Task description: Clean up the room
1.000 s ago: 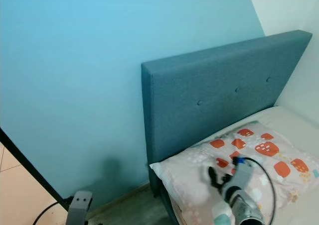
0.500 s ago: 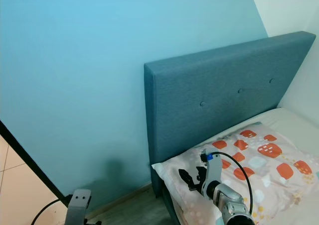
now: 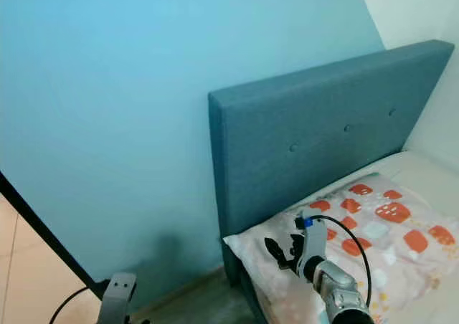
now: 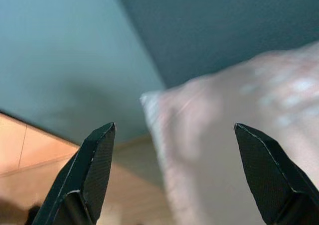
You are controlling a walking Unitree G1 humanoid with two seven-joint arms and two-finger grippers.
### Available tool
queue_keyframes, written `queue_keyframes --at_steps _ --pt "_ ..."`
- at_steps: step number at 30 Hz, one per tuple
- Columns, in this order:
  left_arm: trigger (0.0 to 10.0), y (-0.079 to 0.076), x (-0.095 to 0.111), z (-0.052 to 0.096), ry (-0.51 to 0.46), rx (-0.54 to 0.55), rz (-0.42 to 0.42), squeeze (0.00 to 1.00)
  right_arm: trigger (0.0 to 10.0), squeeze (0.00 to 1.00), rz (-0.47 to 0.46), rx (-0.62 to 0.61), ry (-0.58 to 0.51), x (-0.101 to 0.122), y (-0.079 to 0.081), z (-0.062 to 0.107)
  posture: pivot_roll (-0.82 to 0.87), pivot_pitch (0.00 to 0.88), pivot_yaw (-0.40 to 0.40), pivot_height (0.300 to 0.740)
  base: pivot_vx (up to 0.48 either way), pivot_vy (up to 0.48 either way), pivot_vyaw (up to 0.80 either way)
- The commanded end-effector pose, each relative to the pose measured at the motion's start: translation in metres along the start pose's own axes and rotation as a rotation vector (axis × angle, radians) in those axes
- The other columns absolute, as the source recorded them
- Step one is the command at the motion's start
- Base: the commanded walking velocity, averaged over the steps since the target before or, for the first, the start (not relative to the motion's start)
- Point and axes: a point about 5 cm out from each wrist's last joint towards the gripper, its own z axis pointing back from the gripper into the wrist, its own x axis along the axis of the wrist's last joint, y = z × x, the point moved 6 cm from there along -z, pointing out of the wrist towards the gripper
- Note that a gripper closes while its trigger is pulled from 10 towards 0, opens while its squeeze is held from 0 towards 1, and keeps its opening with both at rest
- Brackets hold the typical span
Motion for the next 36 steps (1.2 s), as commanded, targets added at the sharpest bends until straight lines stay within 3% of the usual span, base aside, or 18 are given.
queue_keyframes --at_steps 1,15,21,29,33,36 --pt "10.0 0.004 -0.005 0.001 0.014 0.007 -0.014 0.0 10.0 0.0 -0.003 0.014 0.002 0.0 0.005 -0.003 0.0 0.0 -0.01 0.74 0.0 0.0 0.0" --pt "10.0 0.004 -0.004 0.002 0.002 -0.007 -0.031 0.0 10.0 0.0 0.019 0.057 0.037 -0.007 0.014 -0.002 0.0 0.0 -0.002 0.74 0.0 0.0 0.0" --pt "10.0 0.001 -0.004 0.001 0.001 -0.015 -0.04 0.0 10.0 0.0 0.089 0.143 0.146 -0.027 0.032 -0.003 0.0 0.0 0.0 0.735 0.0 0.0 0.0" --pt "10.0 0.002 -0.001 0.001 -0.005 -0.006 -0.023 0.0 10.0 0.0 0.081 0.271 0.178 -0.031 0.052 0.0 0.0 0.0 0.002 0.715 0.0 0.0 0.0" --pt "10.0 0.003 0.01 0.0 -0.036 0.003 0.012 0.0 10.0 0.0 0.115 0.368 0.234 -0.037 0.062 0.008 0.0 0.0 -0.001 0.705 0.0 0.0 0.0" --pt "10.0 0.006 0.033 -0.002 -0.104 0.017 0.08 0.0 10.0 0.0 0.153 0.462 0.308 -0.044 0.067 0.021 0.0 0.0 -0.003 0.69 0.0 0.0 0.0"
